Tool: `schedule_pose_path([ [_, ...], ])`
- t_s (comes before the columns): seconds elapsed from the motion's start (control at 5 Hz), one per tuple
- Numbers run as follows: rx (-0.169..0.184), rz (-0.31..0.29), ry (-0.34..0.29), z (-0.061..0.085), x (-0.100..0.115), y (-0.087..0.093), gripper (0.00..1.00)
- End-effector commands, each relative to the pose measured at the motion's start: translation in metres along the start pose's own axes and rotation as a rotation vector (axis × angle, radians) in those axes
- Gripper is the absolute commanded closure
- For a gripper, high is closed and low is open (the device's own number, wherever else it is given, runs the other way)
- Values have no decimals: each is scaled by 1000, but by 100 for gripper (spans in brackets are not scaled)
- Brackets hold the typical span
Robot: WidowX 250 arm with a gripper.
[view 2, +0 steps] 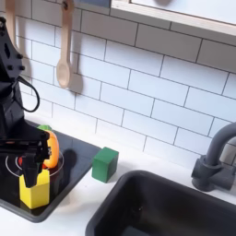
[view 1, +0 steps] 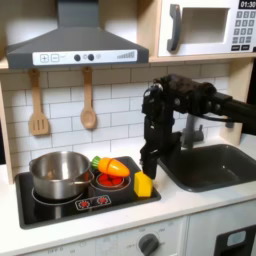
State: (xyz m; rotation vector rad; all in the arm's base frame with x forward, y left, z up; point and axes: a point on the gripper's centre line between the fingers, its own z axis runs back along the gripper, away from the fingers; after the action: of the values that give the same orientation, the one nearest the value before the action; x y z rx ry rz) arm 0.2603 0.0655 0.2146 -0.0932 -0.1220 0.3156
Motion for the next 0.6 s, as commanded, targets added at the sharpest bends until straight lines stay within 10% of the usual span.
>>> schedule_pose_path([
  [0.0, -4, 23, -3, -8, 11, -6, 0],
  [0.4, 7, 9, 23, -25, 21, -24, 0],
])
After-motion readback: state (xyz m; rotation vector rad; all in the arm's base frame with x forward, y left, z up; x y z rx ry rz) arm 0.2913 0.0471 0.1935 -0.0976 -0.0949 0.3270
